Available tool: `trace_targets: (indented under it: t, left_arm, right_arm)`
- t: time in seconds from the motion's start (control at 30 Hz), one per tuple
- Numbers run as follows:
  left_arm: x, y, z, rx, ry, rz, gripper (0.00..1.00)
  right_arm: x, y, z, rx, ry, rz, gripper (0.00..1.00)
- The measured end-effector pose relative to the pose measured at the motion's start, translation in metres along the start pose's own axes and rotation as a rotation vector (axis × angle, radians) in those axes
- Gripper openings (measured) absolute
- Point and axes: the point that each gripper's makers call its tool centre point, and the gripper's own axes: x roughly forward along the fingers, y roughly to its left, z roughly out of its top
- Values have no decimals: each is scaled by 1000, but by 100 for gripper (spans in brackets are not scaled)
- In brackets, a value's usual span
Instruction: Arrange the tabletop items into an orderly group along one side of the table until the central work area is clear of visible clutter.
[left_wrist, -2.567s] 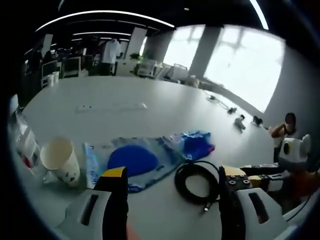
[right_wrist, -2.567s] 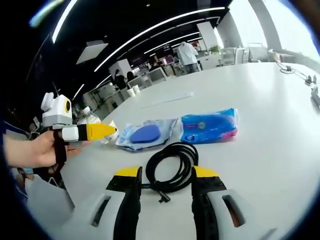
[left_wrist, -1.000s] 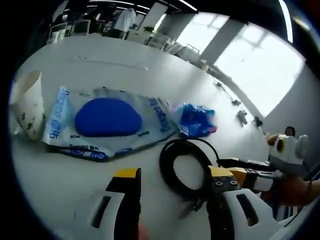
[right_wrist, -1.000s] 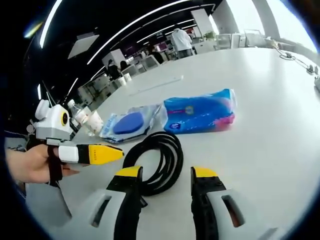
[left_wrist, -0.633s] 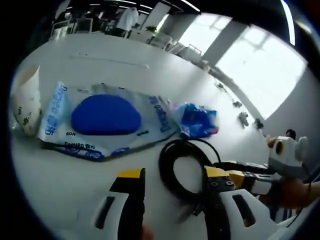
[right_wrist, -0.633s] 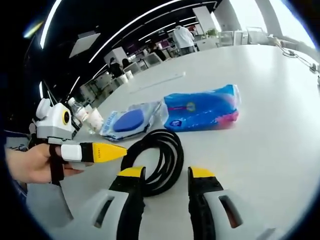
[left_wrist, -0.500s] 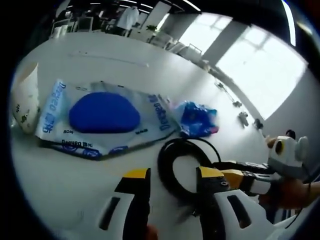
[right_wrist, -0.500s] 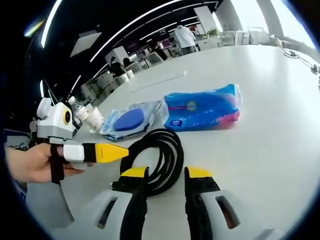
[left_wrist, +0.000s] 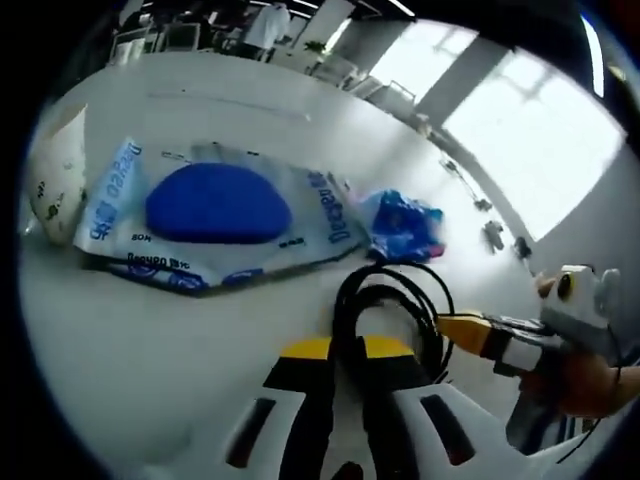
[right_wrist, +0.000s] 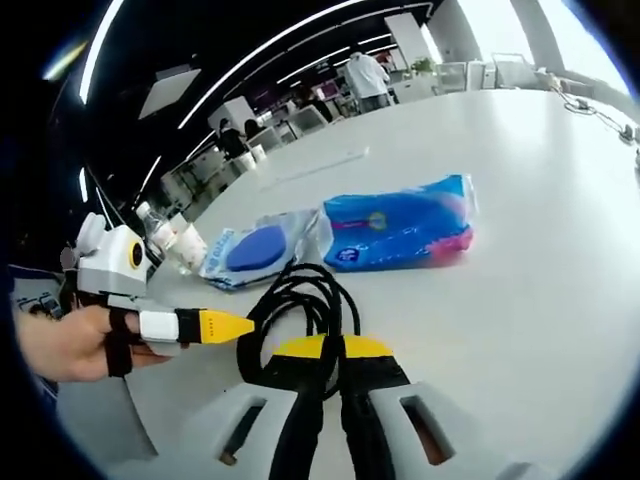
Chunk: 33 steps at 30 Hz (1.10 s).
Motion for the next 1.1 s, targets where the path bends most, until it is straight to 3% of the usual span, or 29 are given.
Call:
trace_targets:
  t: [0.37,0.63,0.9,1.1]
  left_arm:
    - [-7,-30,9,-67,-36,-83,2]
    - [-6,-56,7,-82,-42,-134,2]
    - [0,-72,-1,-67,-27,-154,2]
    - [4,-76,-3,-40,-20,-135,2]
  right_arm:
    - [-22,-8,9,31,-43,-30,0]
    - [-42,-22,21,50,-84,-67,0]
    - [-57,-33,17,68,-97,-99,0]
    - [-58,-39,14,85,-94,-112,0]
